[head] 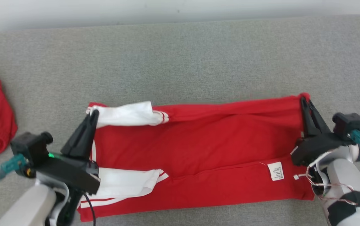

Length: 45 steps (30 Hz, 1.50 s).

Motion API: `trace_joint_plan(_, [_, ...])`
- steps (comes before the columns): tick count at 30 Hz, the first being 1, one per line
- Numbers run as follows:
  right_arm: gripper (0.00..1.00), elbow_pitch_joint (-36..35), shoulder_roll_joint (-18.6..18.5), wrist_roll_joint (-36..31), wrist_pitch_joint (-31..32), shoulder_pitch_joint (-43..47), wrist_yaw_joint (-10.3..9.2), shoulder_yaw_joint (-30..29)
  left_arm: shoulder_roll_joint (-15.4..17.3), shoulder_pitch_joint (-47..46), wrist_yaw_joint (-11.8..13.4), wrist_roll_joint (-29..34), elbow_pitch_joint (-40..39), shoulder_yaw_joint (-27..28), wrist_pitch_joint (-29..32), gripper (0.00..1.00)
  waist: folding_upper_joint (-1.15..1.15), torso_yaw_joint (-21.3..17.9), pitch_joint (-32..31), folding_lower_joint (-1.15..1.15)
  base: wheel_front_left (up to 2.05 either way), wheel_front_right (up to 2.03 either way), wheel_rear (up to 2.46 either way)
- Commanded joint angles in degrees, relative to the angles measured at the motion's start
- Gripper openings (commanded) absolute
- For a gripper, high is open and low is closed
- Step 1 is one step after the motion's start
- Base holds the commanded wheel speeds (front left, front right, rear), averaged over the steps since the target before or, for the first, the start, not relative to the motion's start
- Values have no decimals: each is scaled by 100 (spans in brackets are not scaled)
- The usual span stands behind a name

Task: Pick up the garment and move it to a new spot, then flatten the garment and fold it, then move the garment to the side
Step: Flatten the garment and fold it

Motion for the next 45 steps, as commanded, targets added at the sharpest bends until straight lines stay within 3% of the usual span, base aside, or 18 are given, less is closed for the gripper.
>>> trace_joint_plan(1, [0, -137, -62, 53, -23, 192, 7, -82, -103, 247, -30, 133, -79, 138, -18, 0, 0, 70, -66, 1, 0, 0, 0])
trace_joint_plan(13, [0, -1119, -36, 151, -22, 1087, 7, -334, -713, 1558, -76, 512, -227, 953, -18, 0, 0, 58, -247, 1, 0, 0, 0])
trace_joint_plan(14, [15, -1209, -46, 165, -23, 1189, 7, -371, -801, 1734, -134, 606, -176, 1008, -18, 0, 0, 73, -277, 1, 0, 0, 0])
trace_joint_plan(15, [44, -1251, -38, 162, -23, 1233, 7, -387, -840, 1789, -152, 659, -151, 1033, -18, 0, 0, 79, -291, 1, 0, 0, 0])
trace_joint_plan(16, [93, -1289, -27, 148, -23, 1291, 7, -396, -894, 1862, -170, 699, -113, 1046, -18, 0, 0, 84, -308, 1, 0, 0, 0])
trace_joint_plan(17, [93, -1289, -27, 148, -23, 1291, 7, -396, -894, 1862, -170, 699, -113, 1046, -18, 0, 0, 84, -308, 1, 0, 0, 0])
trace_joint_plan(18, [100, -1317, -21, 141, -23, 1341, 7, -412, -940, 1918, -190, 746, -67, 1064, -18, 0, 0, 91, -329, 1, 0, 0, 0])
trace_joint_plan(19, [100, -1363, -18, 165, -24, 1376, 7, -431, -970, 1951, -183, 793, -30, 1091, -18, 0, 0, 98, -346, 1, 0, 0, 0])
trace_joint_plan(20, [100, -1392, -18, 190, -23, 1417, 7, -440, -1006, 1976, -169, 859, 4, 1134, -18, 38, 0, 107, -364, 1, 0, 0, 0])
trace_joint_plan(21, [100, -1430, -6, 206, -23, 1462, 7, -440, -1047, 1994, -162, 921, 20, 1183, -18, 97, 0, 111, -380, 1, 0, 0, 0])
trace_joint_plan(31, [100, -1708, -147, 365, -16, 1865, 7, -443, -1485, 2333, -167, 1754, -159, 2119, -19, 100, 0, 145, -593, 1, 0, 0, 0])
trace_joint_plan(39, [100, -1244, -171, 503, 287, 1944, 7, -505, -1853, 2727, -132, 3120, -623, 3214, -18, 100, 0, 237, -748, 1, 0, 0, 0])
trace_joint_plan(45, [100, -862, -112, 538, 487, 1960, 7, -558, -2149, 2964, -268, 3677, -682, 3758, -18, 100, 0, 353, -820, 1, 0, 0, 0])
